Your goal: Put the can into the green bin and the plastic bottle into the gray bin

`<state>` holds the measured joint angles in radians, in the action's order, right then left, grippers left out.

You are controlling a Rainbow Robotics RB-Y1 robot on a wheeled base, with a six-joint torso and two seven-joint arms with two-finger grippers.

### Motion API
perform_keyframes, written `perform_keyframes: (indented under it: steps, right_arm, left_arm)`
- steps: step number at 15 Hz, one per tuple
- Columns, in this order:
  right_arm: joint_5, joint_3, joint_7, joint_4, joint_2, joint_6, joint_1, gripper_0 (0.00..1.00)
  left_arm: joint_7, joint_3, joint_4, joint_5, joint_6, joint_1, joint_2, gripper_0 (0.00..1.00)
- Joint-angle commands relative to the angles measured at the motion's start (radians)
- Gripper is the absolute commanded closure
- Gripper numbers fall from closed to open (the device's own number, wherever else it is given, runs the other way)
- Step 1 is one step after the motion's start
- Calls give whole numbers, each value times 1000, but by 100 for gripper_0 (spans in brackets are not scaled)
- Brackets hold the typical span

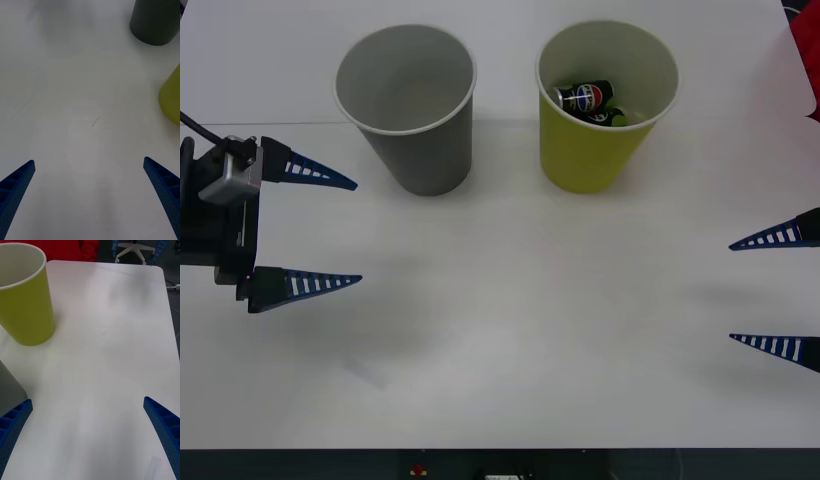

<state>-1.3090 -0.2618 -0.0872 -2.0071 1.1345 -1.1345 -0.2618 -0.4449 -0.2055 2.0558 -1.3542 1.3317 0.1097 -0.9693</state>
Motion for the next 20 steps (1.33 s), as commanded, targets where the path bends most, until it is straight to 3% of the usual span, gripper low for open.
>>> perform_keyframes:
  steps: [1,6,10,20]
  right_arm:
    - [0,0,0,0,0,0,0,0]
    - [0,0,0,0,0,0,0,0]
    - [0,0,0,0,0,0,0,0]
    - [0,0,0,0,0,0,0,0]
  left_arm:
    - [68,-69,23,26,0,-125,-52,0]
    - [109,-133,24,46,-3,-245,-115,0]
    - [126,-143,17,81,-66,-314,-152,0]
    - [156,-143,-13,121,-78,-334,-152,0]
